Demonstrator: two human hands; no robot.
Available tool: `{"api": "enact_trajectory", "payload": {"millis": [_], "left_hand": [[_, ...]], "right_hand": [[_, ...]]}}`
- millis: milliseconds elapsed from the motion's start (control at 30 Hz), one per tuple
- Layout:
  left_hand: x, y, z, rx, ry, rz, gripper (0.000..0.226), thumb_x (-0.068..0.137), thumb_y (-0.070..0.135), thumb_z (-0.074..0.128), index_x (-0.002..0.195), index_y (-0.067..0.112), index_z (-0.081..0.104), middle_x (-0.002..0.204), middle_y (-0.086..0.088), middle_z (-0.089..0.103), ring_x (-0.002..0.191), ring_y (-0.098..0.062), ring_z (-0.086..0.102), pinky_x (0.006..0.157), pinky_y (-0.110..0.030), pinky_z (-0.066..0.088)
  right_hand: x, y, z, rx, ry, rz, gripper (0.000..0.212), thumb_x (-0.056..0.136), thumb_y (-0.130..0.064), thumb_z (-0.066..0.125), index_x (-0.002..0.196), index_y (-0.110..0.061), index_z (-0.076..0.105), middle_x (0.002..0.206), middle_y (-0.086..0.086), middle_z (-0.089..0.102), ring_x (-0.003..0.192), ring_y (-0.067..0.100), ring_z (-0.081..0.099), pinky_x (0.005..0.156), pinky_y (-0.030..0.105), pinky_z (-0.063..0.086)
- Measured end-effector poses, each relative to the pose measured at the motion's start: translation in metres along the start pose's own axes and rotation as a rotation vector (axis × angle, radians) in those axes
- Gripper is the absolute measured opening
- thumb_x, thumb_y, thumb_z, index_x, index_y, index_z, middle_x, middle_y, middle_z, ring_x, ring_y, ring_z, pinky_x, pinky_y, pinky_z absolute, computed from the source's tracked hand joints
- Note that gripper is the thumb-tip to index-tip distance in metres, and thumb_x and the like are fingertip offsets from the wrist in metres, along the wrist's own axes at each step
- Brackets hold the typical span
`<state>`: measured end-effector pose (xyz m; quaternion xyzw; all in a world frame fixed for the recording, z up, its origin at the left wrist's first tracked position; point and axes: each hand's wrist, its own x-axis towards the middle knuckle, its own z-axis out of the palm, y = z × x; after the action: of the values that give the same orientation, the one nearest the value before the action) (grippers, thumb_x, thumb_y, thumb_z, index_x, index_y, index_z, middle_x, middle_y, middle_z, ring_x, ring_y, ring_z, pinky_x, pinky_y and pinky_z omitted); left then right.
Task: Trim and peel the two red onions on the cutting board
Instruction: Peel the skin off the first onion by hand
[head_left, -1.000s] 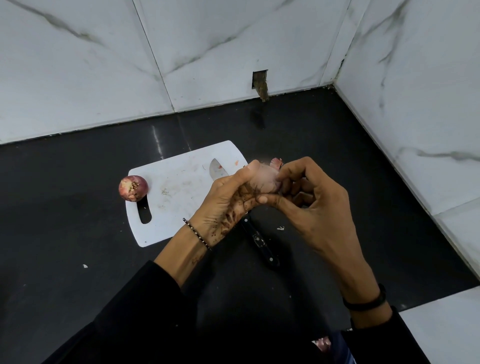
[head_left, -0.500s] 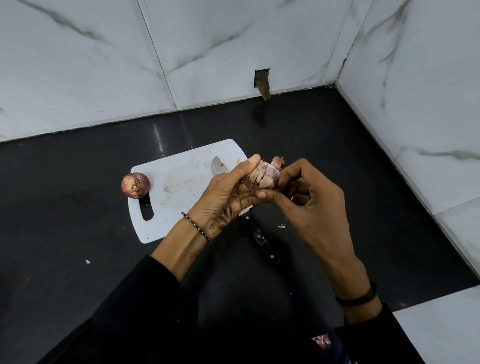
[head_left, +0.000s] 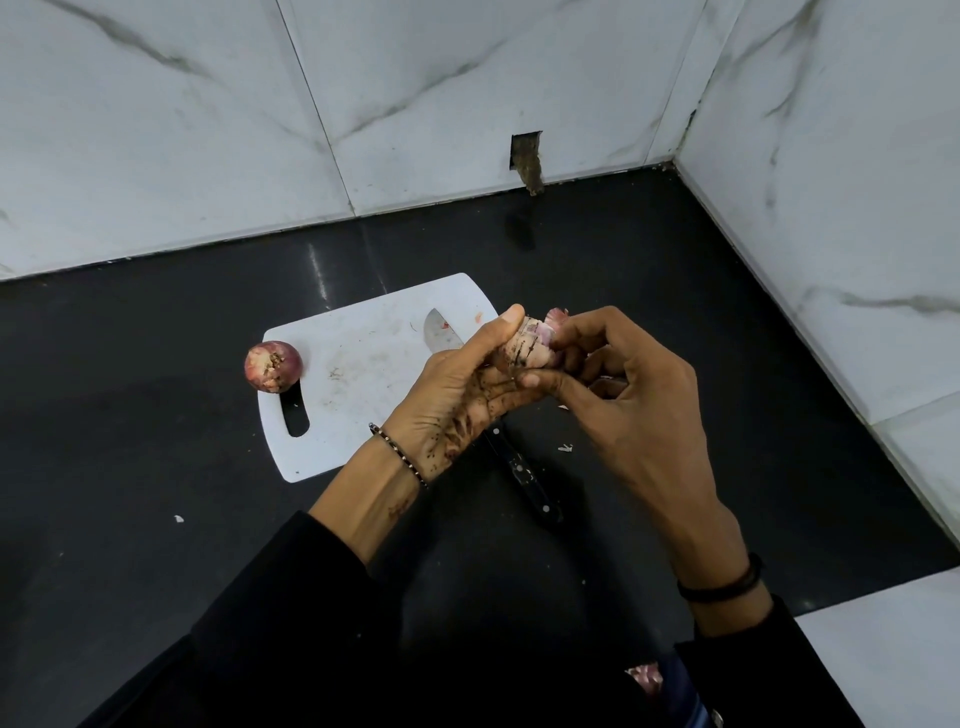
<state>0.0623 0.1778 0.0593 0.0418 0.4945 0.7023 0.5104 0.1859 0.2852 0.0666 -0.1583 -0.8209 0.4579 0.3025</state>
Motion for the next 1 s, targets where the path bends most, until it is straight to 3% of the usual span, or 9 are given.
{"api": "enact_trajectory", "payload": {"millis": [100,200,267,433,500,567,733,867,1000], "left_hand": [[0.004,0.000,0.000,-0.018,-0.005,-0.002,0.063,0.080,0.041,0.071,0.124,-0.003,0.061,0.107,-0.016,0.069,0.069,-0.013,0.068,0.094,-0.038,0.054],[0.004,-0.002,0.001,-0.039,-0.033,0.011,0.056,0.083,0.041,0.067,0.122,0.000,0.061,0.110,-0.016,0.068,0.079,-0.015,0.070,0.094,-0.036,0.055],[0.004,-0.004,0.002,-0.053,-0.037,0.014,0.055,0.084,0.041,0.065,0.121,0.001,0.061,0.110,-0.016,0.068,0.079,-0.015,0.070,0.093,-0.035,0.056],[0.006,-0.007,-0.002,-0.083,-0.015,0.010,0.070,0.080,0.044,0.076,0.128,-0.003,0.057,0.116,-0.021,0.067,0.092,-0.021,0.069,0.092,-0.036,0.054],[0.006,-0.008,-0.004,-0.079,-0.018,0.018,0.061,0.080,0.044,0.076,0.121,0.000,0.063,0.113,-0.019,0.066,0.093,-0.021,0.067,0.091,-0.036,0.053],[0.006,-0.009,-0.005,-0.069,-0.017,0.027,0.054,0.085,0.043,0.072,0.119,0.001,0.065,0.113,-0.017,0.068,0.099,-0.023,0.066,0.095,-0.037,0.052],[0.005,-0.010,-0.006,-0.071,-0.017,0.057,0.061,0.085,0.044,0.069,0.126,-0.001,0.061,0.129,-0.024,0.062,0.127,-0.036,0.056,0.109,-0.044,0.044],[0.006,-0.013,-0.003,-0.128,-0.022,0.053,0.059,0.091,0.042,0.063,0.128,-0.003,0.058,0.131,-0.025,0.060,0.128,-0.036,0.055,0.111,-0.045,0.042],[0.004,-0.015,0.000,-0.154,0.019,0.055,0.062,0.089,0.045,0.066,0.129,-0.002,0.058,0.123,-0.020,0.065,0.120,-0.032,0.062,0.103,-0.040,0.049]], "right_hand": [[-0.001,0.005,0.002,-0.043,-0.015,-0.020,0.015,0.083,-0.016,0.081,0.089,-0.014,0.066,0.091,-0.009,0.063,0.081,0.012,0.062,0.077,0.042,0.059],[-0.001,0.004,0.003,0.025,0.008,0.048,0.021,0.081,-0.028,0.080,0.089,-0.017,0.064,0.091,-0.007,0.064,0.077,0.017,0.065,0.059,0.041,0.056],[-0.001,0.002,0.003,0.056,0.039,0.090,0.029,0.077,-0.034,0.082,0.090,-0.020,0.060,0.087,-0.006,0.064,0.074,0.018,0.066,0.058,0.041,0.057],[-0.001,0.001,0.002,0.034,0.014,0.090,0.034,0.078,-0.022,0.085,0.099,-0.026,0.060,0.093,-0.013,0.063,0.077,0.013,0.065,0.064,0.037,0.060],[-0.002,0.000,0.003,0.026,0.015,0.080,0.031,0.079,-0.022,0.084,0.100,-0.026,0.062,0.093,-0.014,0.064,0.077,0.012,0.065,0.064,0.036,0.059],[-0.003,-0.001,0.004,0.026,0.019,0.090,0.030,0.079,-0.023,0.084,0.101,-0.025,0.063,0.093,-0.014,0.065,0.078,0.013,0.065,0.065,0.035,0.059],[-0.002,-0.001,0.007,0.038,0.040,0.084,0.021,0.080,-0.023,0.081,0.095,-0.021,0.067,0.094,-0.011,0.066,0.078,0.013,0.066,0.064,0.034,0.059],[-0.002,-0.001,0.010,0.054,0.036,0.102,0.018,0.082,-0.019,0.082,0.088,-0.021,0.065,0.089,-0.007,0.066,0.069,0.014,0.065,0.057,0.029,0.056],[-0.002,-0.003,0.008,0.071,0.038,0.130,0.029,0.079,-0.028,0.082,0.100,-0.024,0.061,0.091,-0.008,0.066,0.076,0.012,0.069,0.062,0.028,0.060]]}}
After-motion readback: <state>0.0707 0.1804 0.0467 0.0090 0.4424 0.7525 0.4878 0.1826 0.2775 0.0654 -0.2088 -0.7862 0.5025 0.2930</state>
